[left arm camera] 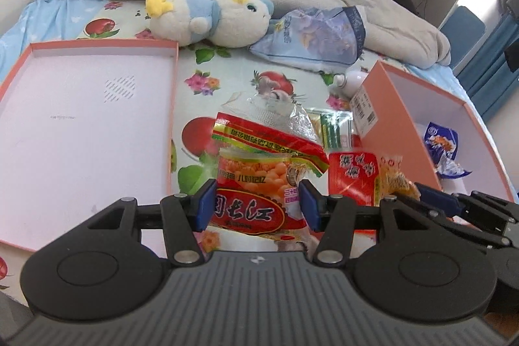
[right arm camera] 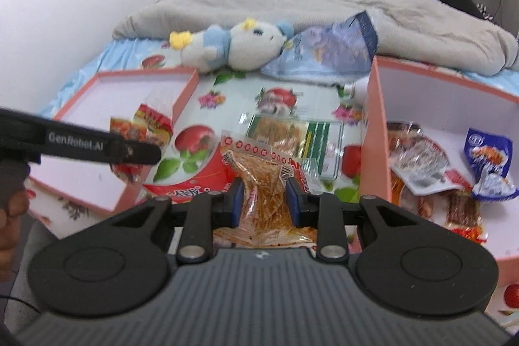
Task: Organize snacks
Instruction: 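Carry the red packet and strips bag together over the open box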
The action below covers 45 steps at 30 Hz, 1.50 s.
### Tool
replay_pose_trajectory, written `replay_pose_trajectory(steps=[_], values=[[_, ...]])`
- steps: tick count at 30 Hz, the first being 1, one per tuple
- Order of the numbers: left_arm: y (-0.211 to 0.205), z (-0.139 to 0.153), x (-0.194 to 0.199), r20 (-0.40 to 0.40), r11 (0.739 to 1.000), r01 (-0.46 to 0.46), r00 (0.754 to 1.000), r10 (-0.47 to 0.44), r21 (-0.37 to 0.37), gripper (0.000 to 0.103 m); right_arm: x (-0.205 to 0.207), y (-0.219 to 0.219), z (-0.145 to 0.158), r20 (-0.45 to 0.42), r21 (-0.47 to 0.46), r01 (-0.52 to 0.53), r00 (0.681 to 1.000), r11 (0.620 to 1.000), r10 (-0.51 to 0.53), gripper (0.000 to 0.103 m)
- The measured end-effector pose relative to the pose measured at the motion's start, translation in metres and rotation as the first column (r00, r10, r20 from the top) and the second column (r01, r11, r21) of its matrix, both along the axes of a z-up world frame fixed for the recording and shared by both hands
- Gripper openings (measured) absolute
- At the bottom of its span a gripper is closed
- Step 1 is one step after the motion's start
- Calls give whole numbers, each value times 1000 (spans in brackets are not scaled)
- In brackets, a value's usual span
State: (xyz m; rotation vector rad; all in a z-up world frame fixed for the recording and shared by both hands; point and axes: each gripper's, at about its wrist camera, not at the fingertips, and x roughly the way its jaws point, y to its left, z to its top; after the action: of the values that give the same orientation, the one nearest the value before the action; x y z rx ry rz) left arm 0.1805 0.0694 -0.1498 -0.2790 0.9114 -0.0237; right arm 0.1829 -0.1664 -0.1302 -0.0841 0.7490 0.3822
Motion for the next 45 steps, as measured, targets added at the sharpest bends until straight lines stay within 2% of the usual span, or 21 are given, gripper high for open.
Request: replay_pose_trajectory(steps=[4,6,13,23,27,31,34,38,45], values=[[-6,14,5,19,1000,0,1000,0,-9,60,6,-3,15,28,9,11,1000,1000,-11,31],[-12,25,8,39,1000,4,999,-5,4,60,8,-6,24,43,13,12,999,1000,-12,31],[-37,65,22,114,999,31,993,-29,-16,60,13,-24,56,100,23,33,994,999,-35,31],[-86,122,47,213,996,85,974,-77,-30,60,26,-70,104,182,46,95,978,994,-102,31],[-109,139,58,245,991,112,965,-91,-75,60,33,-91,122,220,53,129,966,990,-137,31],[-134,153,72,275,987,137,955,-108,-86,60,42,-115,135,252,53,168,951,984,-176,31],[-156,155,83,278,982,166,951,-137,-86,60,47,-135,135,256,57,206,943,977,-213,31],[-190,143,96,245,971,223,949,-197,-83,60,50,-160,123,225,57,267,935,962,-273,31],[-237,95,124,135,950,304,947,-293,-72,60,56,-199,83,116,26,353,928,935,-354,31]])
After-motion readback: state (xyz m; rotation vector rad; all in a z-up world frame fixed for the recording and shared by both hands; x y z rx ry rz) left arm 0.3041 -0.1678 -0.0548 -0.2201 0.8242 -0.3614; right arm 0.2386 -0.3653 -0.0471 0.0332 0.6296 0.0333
